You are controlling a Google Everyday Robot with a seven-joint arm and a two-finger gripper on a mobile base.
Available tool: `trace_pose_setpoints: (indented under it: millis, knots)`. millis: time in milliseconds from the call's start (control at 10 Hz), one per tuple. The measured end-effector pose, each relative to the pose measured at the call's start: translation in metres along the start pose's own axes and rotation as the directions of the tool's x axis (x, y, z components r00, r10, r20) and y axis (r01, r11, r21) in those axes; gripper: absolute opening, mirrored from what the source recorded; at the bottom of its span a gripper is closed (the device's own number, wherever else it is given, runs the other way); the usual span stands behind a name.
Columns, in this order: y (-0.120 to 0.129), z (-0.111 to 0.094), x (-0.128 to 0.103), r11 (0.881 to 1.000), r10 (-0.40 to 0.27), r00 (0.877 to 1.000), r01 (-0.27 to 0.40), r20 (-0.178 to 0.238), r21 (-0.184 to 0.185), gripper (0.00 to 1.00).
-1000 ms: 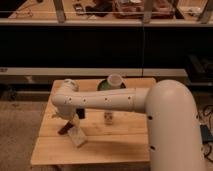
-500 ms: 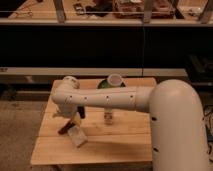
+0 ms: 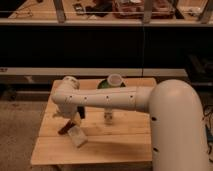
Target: Place the pepper in the ceramic bowl
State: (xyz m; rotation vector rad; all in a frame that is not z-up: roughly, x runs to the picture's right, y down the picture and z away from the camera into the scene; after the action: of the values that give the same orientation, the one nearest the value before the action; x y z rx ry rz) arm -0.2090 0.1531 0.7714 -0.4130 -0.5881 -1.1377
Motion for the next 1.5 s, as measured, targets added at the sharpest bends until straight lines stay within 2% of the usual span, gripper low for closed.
trace_pose_setpoints:
  millis: [100, 200, 400, 700, 900, 1000, 1200, 1500]
  knots:
    - [0.0, 0.001, 0.001, 1.0, 0.002, 1.0, -0.002, 0.0, 0.001, 0.8]
    - [0.002, 0.006, 0.01, 1.0, 0.008, 1.0, -0.007, -0.019, 0.004, 0.8]
    - [0.012, 0.023, 0.039, 1.0, 0.026, 0.998, -0.026, -0.061, 0.001, 0.8]
    - [0.019, 0.047, 0.063, 0.999, 0.031, 0.996, -0.032, -0.088, -0.016, 0.8]
    - [0.014, 0.059, 0.066, 0.999, 0.035, 0.997, -0.035, -0.068, 0.004, 0.8]
    - [0.006, 0.064, 0.062, 0.999, 0.036, 0.999, -0.035, -0.033, 0.03, 0.8]
    - [0.003, 0.065, 0.061, 0.998, 0.037, 0.999, -0.037, -0.003, 0.053, 0.8]
    - [0.006, 0.068, 0.062, 0.997, 0.038, 0.999, -0.04, 0.023, 0.065, 0.8]
